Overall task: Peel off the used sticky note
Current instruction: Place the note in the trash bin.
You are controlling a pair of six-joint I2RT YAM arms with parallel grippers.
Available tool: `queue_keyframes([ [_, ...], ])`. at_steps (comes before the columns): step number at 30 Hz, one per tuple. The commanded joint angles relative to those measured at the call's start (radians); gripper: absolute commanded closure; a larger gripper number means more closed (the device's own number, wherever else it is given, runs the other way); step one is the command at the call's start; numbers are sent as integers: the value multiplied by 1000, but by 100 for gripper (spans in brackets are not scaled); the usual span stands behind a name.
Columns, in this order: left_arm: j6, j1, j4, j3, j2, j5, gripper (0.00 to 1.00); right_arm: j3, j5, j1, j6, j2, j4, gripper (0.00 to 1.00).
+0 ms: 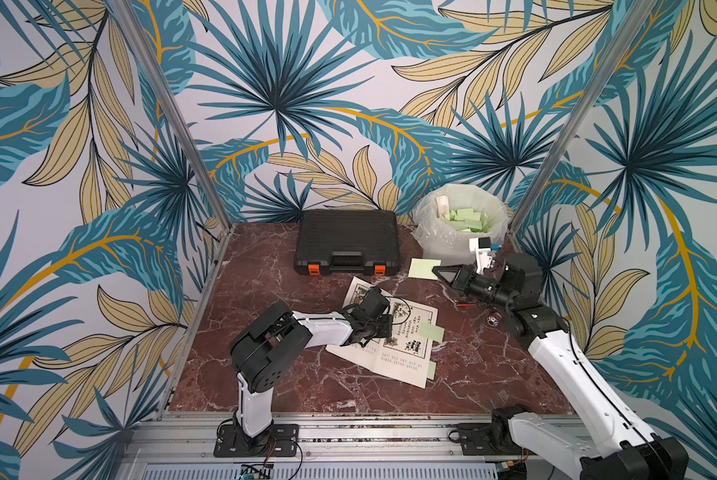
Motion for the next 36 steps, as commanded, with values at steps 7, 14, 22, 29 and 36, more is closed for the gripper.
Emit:
queue_keyframes([
  [7,7,17,-171,-67,88,-93,100,431,158,-103,-120,181,-281,100],
  [14,-1,18,-141,-96,73,-91,100,766,311,-175,-209,428,-463,100],
  [22,-7,23,-115,-117,64,-88,100,1034,453,-195,-309,659,-657,97],
  [29,-9,27,-104,-128,59,-86,100,1273,477,-195,-354,824,-830,71],
  [36,-8,29,-97,-131,59,-82,100,1508,506,-196,-405,903,-990,56],
])
